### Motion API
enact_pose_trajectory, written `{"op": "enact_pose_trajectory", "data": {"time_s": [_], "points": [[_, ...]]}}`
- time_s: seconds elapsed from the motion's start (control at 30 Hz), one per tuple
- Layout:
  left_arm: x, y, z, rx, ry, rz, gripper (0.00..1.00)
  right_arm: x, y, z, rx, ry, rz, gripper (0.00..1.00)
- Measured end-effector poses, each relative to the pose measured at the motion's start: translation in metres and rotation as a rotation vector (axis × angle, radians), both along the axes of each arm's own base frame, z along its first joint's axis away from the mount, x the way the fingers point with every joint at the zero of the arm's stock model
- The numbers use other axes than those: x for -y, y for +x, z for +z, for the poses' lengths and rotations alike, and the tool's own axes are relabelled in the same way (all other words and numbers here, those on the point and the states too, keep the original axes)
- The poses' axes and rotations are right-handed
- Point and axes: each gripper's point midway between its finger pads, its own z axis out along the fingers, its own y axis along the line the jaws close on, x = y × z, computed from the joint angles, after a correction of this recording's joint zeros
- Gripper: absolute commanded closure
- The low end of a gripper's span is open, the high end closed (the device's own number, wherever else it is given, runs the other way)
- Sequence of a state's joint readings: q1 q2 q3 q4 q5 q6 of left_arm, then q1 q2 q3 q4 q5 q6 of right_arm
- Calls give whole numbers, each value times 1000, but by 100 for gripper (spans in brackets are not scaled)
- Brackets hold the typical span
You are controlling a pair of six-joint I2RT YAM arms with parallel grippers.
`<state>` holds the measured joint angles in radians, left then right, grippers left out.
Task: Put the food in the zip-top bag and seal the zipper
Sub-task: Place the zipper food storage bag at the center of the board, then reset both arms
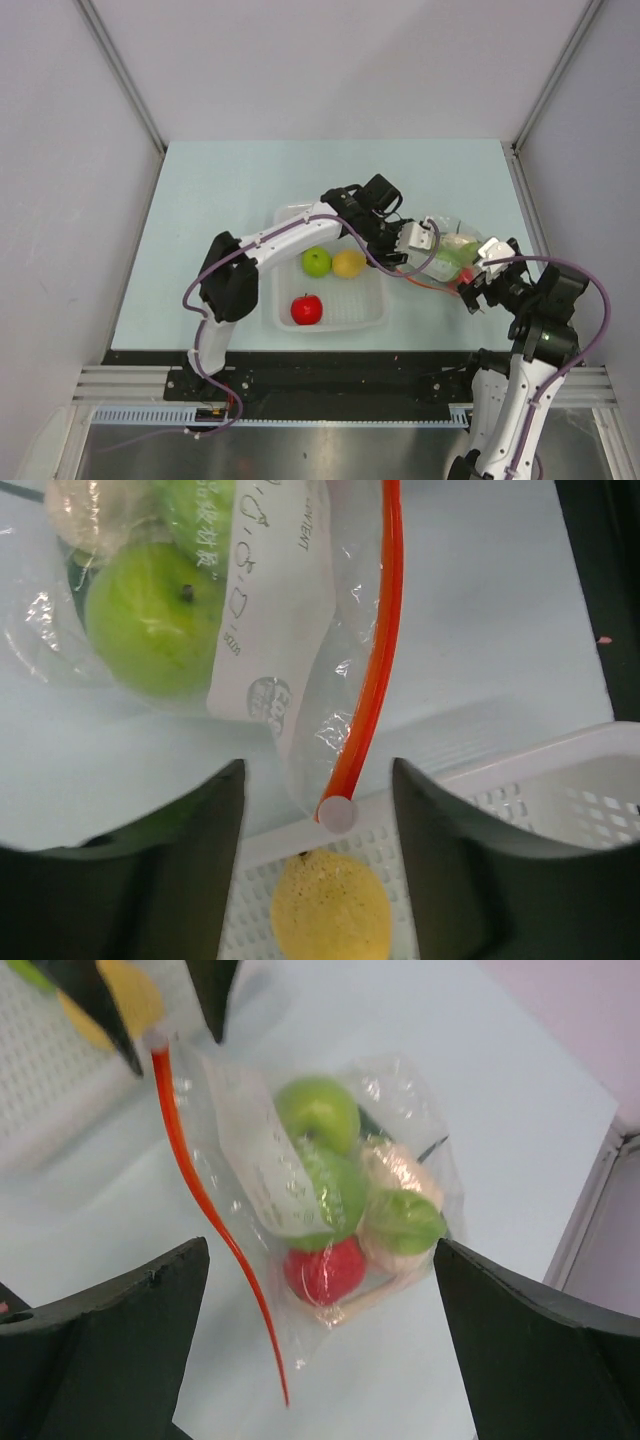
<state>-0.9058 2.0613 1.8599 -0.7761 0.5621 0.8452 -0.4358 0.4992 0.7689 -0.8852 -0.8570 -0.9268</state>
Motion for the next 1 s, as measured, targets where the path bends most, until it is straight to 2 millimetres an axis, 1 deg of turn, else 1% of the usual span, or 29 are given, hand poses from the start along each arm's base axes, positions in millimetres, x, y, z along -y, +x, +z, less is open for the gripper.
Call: {"op": "enact_pose_trajectory", "data": {"time_s": [0.03,0.07,0.13,0.2,0.3,0.37,0.43,0.47,0.5,0.53,0.6,0.67,0.7,0.73,0.77,0.8,0.87,0.9,0.97,1.0], "points": [[0,0,5,-10,0,11,5,-4,-2,12,25,23,-4,0],[-1,0,11,-15,-5,22,0,-6,-2,22,40,48,-8,0],[-4,0,23,-33,-12,55,0,-8,3,34,36,110,-24,0],[-8,-1,39,-53,-26,96,0,-7,13,38,-2,176,-40,0],[-16,-1,72,-75,-68,162,0,-2,36,35,-99,284,-73,0],[-21,3,101,-92,-113,218,0,0,50,33,-157,338,-89,0],[-36,25,138,-111,-184,315,0,-2,63,29,-210,366,-90,0],[-45,36,154,-120,-220,356,0,-6,66,29,-224,369,-80,0],[-54,46,165,-131,-247,392,0,-11,70,29,-235,365,-69,0],[-70,60,177,-156,-280,446,0,-18,74,30,-244,361,-54,0],[-105,87,189,-213,-324,555,0,-35,83,39,-241,340,-11,0],[-145,117,193,-287,-361,683,0,-51,92,46,-234,325,24,0],[-164,132,192,-318,-377,750,0,-60,97,51,-228,316,47,0],[-188,147,189,-339,-393,822,0,-69,103,53,-229,313,60,0],[-205,157,185,-352,-402,877,1,-78,107,53,-235,313,75,0],[-234,168,175,-376,-406,963,0,-86,112,52,-253,322,85,0],[-276,179,159,-415,-410,1089,0,-94,120,43,-294,343,74,0],[-295,181,150,-432,-407,1149,0,-95,124,39,-314,354,62,0],[-322,178,134,-445,-393,1236,0,-95,133,27,-365,376,25,0],[-336,172,125,-448,-378,1284,0,-95,137,21,-392,386,7,0]]}}
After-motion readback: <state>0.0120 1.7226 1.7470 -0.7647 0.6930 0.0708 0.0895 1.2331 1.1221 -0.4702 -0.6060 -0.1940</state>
